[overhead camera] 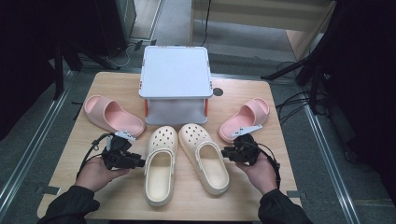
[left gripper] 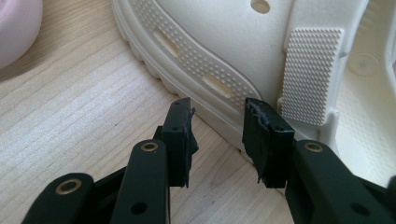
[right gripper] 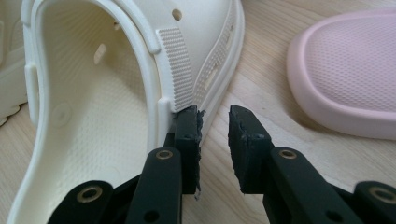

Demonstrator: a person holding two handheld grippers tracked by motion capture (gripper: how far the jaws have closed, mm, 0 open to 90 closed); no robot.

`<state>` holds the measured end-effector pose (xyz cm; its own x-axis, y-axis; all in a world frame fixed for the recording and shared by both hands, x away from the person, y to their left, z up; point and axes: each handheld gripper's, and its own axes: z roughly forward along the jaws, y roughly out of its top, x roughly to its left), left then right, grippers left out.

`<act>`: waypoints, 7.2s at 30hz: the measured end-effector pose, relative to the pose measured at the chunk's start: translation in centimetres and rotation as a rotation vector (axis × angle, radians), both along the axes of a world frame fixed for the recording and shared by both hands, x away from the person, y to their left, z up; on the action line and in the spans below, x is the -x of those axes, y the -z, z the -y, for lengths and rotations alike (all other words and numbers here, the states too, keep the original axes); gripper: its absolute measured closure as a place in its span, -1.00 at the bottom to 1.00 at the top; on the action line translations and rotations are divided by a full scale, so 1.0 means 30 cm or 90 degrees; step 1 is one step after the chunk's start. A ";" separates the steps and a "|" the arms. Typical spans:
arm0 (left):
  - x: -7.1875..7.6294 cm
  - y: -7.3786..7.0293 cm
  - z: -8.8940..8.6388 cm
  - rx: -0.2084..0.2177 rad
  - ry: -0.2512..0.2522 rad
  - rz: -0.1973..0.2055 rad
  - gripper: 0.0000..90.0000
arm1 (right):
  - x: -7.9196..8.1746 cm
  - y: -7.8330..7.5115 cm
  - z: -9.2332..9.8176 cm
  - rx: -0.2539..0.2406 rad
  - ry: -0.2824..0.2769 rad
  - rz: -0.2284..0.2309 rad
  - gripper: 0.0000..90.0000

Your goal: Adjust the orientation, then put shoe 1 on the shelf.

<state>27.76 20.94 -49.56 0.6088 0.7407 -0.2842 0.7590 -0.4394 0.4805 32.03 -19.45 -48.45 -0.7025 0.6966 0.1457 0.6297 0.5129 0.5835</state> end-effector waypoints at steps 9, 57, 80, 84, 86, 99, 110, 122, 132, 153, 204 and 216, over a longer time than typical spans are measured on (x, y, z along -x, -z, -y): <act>0.007 0.016 0.002 -0.009 0.012 -0.022 0.38 | 0.007 0.002 -0.015 0.011 -0.014 0.002 0.55; 0.013 0.020 0.104 0.022 0.068 -0.021 0.29 | 0.011 0.014 -0.044 0.008 -0.024 -0.002 0.48; -0.031 -0.151 0.021 0.087 0.002 0.045 0.63 | 0.208 -0.151 -0.105 -0.114 -0.075 0.089 0.18; -0.061 -0.194 0.015 0.087 -0.005 0.051 0.70 | 0.217 -0.135 -0.126 -0.106 -0.086 0.077 0.15; -0.079 -0.217 0.014 0.083 -0.004 0.055 0.76 | 0.221 -0.125 -0.142 -0.101 -0.092 0.063 0.14; -0.198 -0.339 0.003 0.085 -0.013 0.095 0.87 | 0.236 -0.083 -0.207 -0.089 -0.095 0.030 0.01; -0.334 -0.473 0.036 0.087 -0.012 0.148 0.87 | 0.244 -0.060 -0.225 -0.100 -0.057 0.014 -0.21; -0.417 -0.463 0.072 0.049 -0.002 0.167 0.86 | 0.225 -0.026 -0.299 -0.075 -0.011 0.005 -0.27; -0.443 -0.437 0.041 0.070 0.004 0.159 0.87 | 0.175 0.010 -0.365 -0.062 0.024 0.008 -0.27; -0.445 -0.422 0.061 0.048 -0.003 0.188 0.89 | 0.140 0.049 -0.415 -0.021 0.038 0.019 0.24; -0.482 -0.401 0.060 0.040 -0.028 0.189 0.93 | -0.149 -0.098 -0.404 -0.032 0.052 0.068 0.46; -0.480 -0.402 0.060 0.035 -0.028 0.193 0.93 | -0.238 -0.088 -0.486 -0.034 0.089 0.100 0.46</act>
